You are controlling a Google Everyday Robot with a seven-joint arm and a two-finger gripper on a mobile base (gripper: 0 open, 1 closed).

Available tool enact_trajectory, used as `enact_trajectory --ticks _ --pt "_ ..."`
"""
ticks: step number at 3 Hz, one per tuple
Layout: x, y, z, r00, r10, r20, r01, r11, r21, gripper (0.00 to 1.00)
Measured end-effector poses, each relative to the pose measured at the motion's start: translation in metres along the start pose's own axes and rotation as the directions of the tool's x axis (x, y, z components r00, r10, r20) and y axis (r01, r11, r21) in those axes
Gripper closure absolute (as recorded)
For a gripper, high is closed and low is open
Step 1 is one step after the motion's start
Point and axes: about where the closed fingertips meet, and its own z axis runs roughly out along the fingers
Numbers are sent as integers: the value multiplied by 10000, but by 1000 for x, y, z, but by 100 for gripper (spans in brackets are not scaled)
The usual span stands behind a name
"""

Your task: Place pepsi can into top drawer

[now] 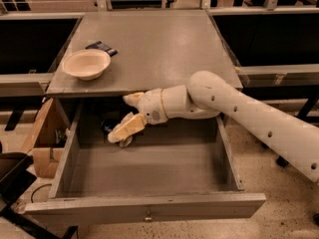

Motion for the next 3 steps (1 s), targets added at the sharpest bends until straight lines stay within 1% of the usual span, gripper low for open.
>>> enact_trajectory --ticks 1,2,3 --pt "8 1 2 10000 0 0 0 10000 0 0" --pt "10 0 3 10000 0 0 0 10000 0 19" --pt "-8 13 -6 9989 20 -465 -40 9991 -431 42"
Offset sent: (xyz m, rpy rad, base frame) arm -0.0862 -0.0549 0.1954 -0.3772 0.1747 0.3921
